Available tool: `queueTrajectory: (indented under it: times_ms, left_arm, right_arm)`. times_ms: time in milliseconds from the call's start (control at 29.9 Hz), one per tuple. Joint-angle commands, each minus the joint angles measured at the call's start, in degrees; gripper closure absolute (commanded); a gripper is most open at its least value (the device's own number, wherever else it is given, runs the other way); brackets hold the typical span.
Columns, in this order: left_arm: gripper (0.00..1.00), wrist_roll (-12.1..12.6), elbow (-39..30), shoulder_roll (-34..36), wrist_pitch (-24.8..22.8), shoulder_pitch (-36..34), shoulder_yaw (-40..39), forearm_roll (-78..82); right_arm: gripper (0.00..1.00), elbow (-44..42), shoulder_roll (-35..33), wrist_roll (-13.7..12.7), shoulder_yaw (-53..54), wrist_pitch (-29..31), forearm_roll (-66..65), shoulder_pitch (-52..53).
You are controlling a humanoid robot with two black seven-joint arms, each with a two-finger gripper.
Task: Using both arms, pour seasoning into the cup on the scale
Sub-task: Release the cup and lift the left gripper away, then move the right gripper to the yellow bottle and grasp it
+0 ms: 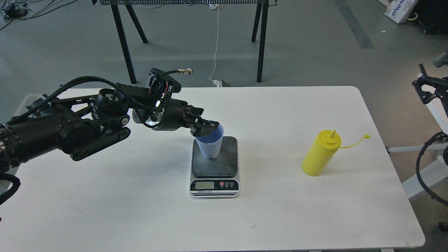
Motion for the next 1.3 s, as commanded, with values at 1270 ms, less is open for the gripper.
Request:
queueTrajectory:
  times_ms: [1270]
  left_arm:
    - [0.00, -0.34, 17.41, 3.68, -7.72, 3.52, -16.73, -91.22]
  right_arm:
    - [0.06, 27.80, 15.06, 4.31, -6.89, 0.00, -2.37, -33.95]
